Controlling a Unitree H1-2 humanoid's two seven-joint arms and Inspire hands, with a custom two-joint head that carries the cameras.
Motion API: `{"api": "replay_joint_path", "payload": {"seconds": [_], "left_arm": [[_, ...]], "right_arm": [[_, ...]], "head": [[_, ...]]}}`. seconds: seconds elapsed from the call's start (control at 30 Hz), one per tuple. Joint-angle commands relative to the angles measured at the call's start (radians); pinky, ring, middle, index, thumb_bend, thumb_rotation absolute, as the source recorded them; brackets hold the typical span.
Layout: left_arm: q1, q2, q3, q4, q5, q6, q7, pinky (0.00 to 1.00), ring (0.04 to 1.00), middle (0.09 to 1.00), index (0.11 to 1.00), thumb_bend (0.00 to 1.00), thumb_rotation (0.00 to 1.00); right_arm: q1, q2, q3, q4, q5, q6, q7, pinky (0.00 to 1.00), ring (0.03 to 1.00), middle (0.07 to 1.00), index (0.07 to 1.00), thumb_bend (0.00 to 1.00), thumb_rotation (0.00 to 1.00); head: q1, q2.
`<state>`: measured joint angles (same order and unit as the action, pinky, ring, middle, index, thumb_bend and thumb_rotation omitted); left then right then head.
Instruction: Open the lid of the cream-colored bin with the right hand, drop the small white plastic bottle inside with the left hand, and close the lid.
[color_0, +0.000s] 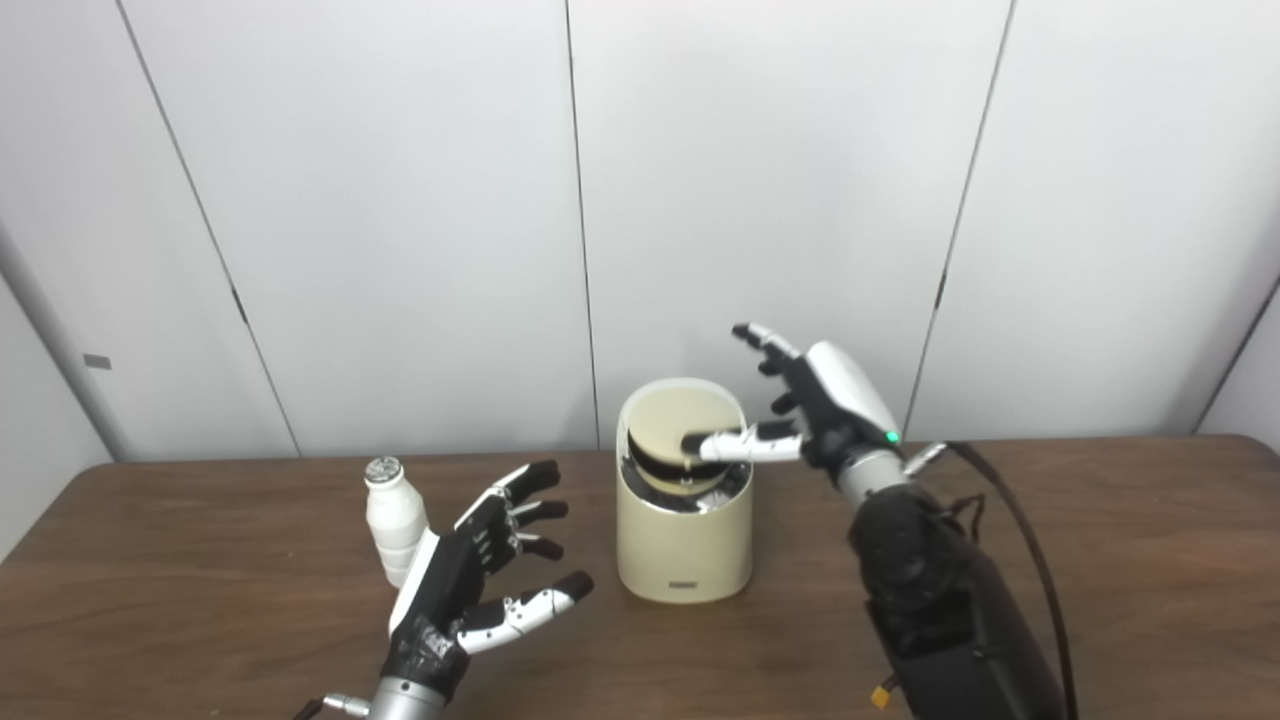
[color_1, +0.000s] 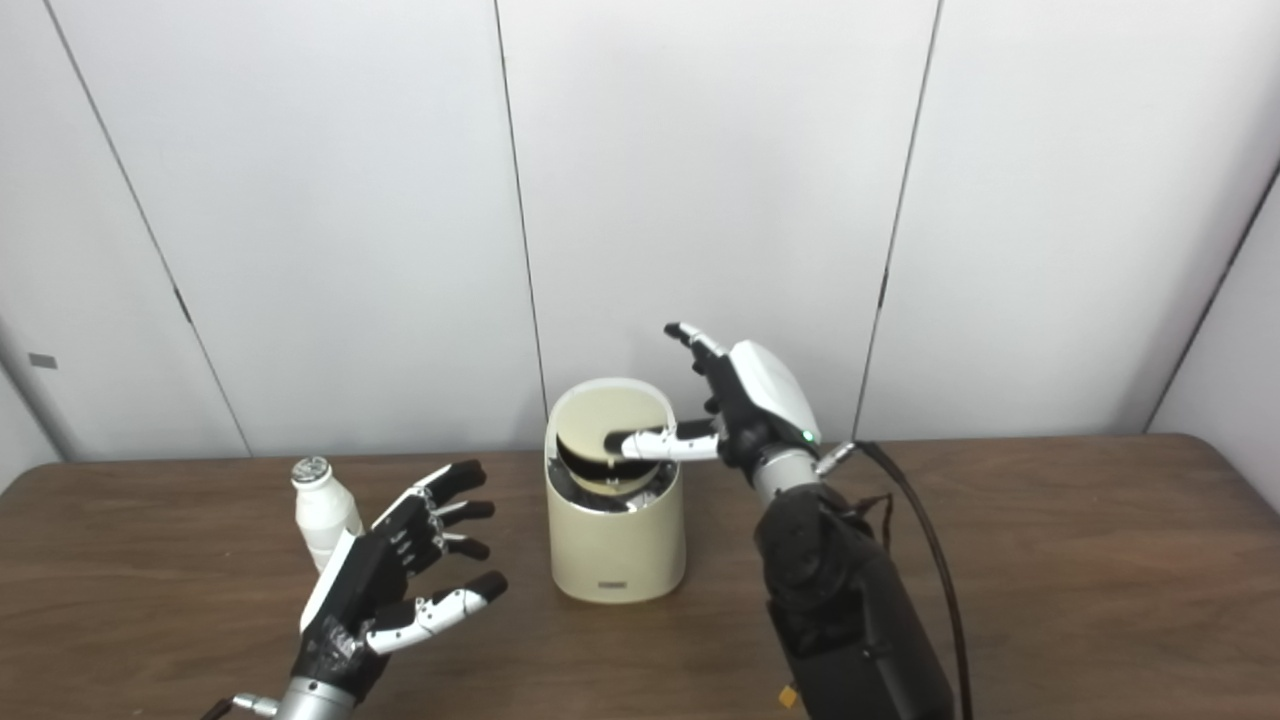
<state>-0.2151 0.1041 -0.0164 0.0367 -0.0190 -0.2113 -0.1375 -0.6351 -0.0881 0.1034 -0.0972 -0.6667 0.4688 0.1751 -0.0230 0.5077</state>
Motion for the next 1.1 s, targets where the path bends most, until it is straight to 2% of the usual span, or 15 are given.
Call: {"api": "replay_joint_path", "payload": {"seconds": [0.0, 0.07, 0.17, 0.3, 0.37, 0.47, 0.6, 0.8, 0.87, 0.97, 1.07], "left_arm": [[-0.026, 0.001, 0.000, -0.017, -0.006, -0.026, 0.002, 0.60, 0.773, 0.866, 0.857, 0.70, 0.12], [-0.025, 0.000, 0.000, -0.022, -0.008, -0.023, 0.001, 0.61, 0.774, 0.863, 0.854, 0.69, 0.11], [-0.024, 0.003, 0.000, -0.024, -0.008, -0.022, -0.001, 0.61, 0.777, 0.865, 0.858, 0.69, 0.10], [-0.025, 0.007, 0.000, -0.023, -0.010, -0.026, -0.005, 0.61, 0.780, 0.872, 0.865, 0.70, 0.13], [-0.023, 0.007, 0.002, -0.028, -0.005, -0.025, -0.001, 0.60, 0.777, 0.869, 0.862, 0.70, 0.14], [-0.020, 0.007, 0.004, -0.035, 0.003, -0.022, 0.005, 0.59, 0.775, 0.864, 0.857, 0.71, 0.15], [-0.020, 0.008, 0.006, -0.039, 0.001, -0.022, 0.004, 0.58, 0.768, 0.863, 0.856, 0.71, 0.14], [-0.015, 0.007, 0.007, -0.046, 0.005, -0.016, 0.008, 0.58, 0.767, 0.862, 0.853, 0.72, 0.15], [-0.015, 0.007, 0.006, -0.045, 0.005, -0.019, 0.008, 0.58, 0.764, 0.863, 0.852, 0.72, 0.15], [-0.011, 0.006, 0.005, -0.050, 0.013, -0.017, 0.012, 0.59, 0.767, 0.863, 0.853, 0.71, 0.14], [-0.004, 0.001, 0.006, -0.077, 0.057, -0.003, 0.036, 0.58, 0.747, 0.853, 0.839, 0.70, 0.10]], "right_arm": [[0.016, -0.002, -0.036, -0.059, 0.054, -0.026, -0.034, 0.59, 0.800, 0.900, 0.887, 0.88, 0.39], [0.067, 0.007, -0.071, -0.086, 0.120, -0.062, -0.062, 0.58, 0.793, 0.880, 0.881, 0.85, 0.41], [0.149, 0.027, -0.120, -0.104, 0.240, -0.135, -0.091, 0.66, 0.841, 0.894, 0.888, 0.80, 0.42], [0.235, 0.035, -0.145, -0.081, 0.362, -0.271, -0.120, 0.68, 0.827, 0.885, 0.883, 0.80, 0.39], [0.275, 0.025, -0.146, -0.045, 0.412, -0.373, -0.128, 0.66, 0.820, 0.883, 0.887, 0.77, 0.37], [0.310, 0.021, -0.148, -0.009, 0.455, -0.455, -0.141, 0.68, 0.818, 0.878, 0.888, 0.77, 0.35], [0.351, 0.022, -0.147, 0.015, 0.489, -0.511, -0.160, 0.75, 0.831, 0.895, 0.887, 0.79, 0.34], [0.363, 0.019, -0.154, 0.077, 0.522, -0.581, -0.187, 0.78, 0.840, 0.908, 0.891, 0.82, 0.37], [0.363, 0.020, -0.156, 0.095, 0.534, -0.599, -0.194, 0.77, 0.835, 0.906, 0.887, 0.83, 0.37], [0.369, 0.018, -0.153, 0.107, 0.539, -0.612, -0.201, 0.77, 0.839, 0.906, 0.888, 0.83, 0.37], [0.374, 0.009, -0.157, 0.129, 0.549, -0.633, -0.203, 0.80, 0.850, 0.911, 0.903, 0.80, 0.36]], "head": [[0.000, 0.002], [0.000, 0.005], [-0.003, 0.008], [-0.001, 0.006], [0.003, 0.005], [0.002, 0.007], [0.004, 0.007], [0.012, 0.005], [0.012, 0.005], [0.078, -0.004], [0.103, -0.004]]}}
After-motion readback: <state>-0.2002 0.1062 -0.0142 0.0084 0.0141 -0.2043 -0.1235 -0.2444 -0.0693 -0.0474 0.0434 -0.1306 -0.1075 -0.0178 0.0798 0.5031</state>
